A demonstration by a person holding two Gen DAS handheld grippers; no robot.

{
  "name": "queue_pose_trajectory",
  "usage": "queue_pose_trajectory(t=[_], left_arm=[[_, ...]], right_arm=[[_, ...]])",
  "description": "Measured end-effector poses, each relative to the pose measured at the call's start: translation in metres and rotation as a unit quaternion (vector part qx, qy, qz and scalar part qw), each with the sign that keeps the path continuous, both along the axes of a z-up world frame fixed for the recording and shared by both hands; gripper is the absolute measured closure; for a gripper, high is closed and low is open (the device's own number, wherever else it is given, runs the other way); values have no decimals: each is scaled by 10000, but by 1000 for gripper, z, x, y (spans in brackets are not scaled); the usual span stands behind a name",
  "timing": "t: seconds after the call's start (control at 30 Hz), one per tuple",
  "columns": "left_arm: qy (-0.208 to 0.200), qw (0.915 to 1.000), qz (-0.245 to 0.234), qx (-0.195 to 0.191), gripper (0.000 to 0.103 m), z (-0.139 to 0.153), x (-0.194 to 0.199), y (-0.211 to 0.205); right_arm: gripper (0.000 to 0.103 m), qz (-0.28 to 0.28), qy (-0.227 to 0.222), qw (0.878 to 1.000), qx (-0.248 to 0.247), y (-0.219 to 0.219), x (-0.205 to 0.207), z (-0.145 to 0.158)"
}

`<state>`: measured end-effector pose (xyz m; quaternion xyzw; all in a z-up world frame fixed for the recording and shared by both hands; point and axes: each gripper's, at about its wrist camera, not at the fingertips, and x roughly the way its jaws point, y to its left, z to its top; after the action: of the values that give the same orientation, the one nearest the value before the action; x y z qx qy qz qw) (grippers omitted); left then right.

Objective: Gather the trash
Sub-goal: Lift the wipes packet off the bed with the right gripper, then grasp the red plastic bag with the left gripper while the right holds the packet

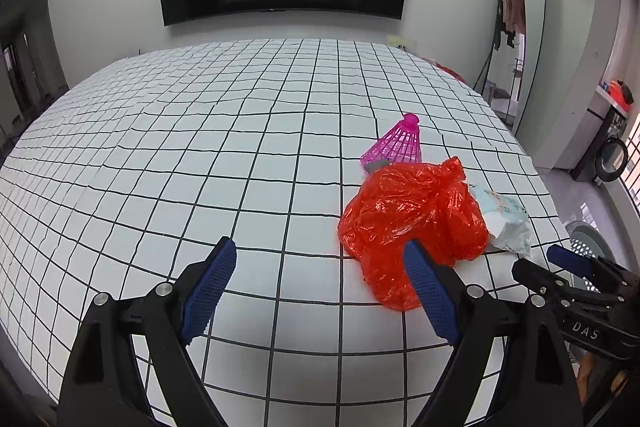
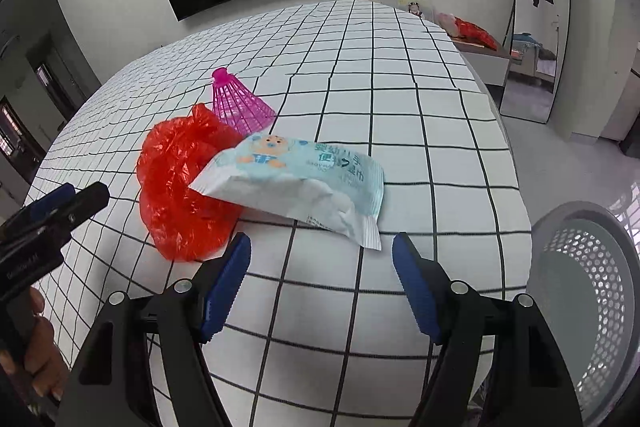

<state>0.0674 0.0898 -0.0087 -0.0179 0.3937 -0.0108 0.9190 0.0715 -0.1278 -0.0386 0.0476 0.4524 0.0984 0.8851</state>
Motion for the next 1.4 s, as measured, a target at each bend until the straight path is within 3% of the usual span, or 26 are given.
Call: queue_pose_trajectory(t=[0.2, 0.47, 0.67, 1.07, 1.13, 1.4], left_arm=[[32, 10000, -17, -23, 19, -2, -5, 1], [-6, 10000, 67, 33, 19, 1, -12, 5], [68, 9999, 143, 50, 19, -2, -10, 5], [206, 9994, 241, 122, 19, -6, 1, 0], [208, 9994, 244, 125, 19, -6, 3, -2], [265, 9994, 123, 169, 19, -10, 9, -13]], right_arm=[[33, 137, -357, 9986, -368, 5, -1, 10], [25, 1246, -651, 9840, -1091, 22, 15, 14], [24, 2021, -499, 9707, -1201, 23, 33, 8], [24, 2986, -152, 9475, -1133, 27, 75, -10], [24, 3058, -33, 9470, -984, 29, 80, -13], [29, 2581, 20, 9647, -527, 18, 71, -14]])
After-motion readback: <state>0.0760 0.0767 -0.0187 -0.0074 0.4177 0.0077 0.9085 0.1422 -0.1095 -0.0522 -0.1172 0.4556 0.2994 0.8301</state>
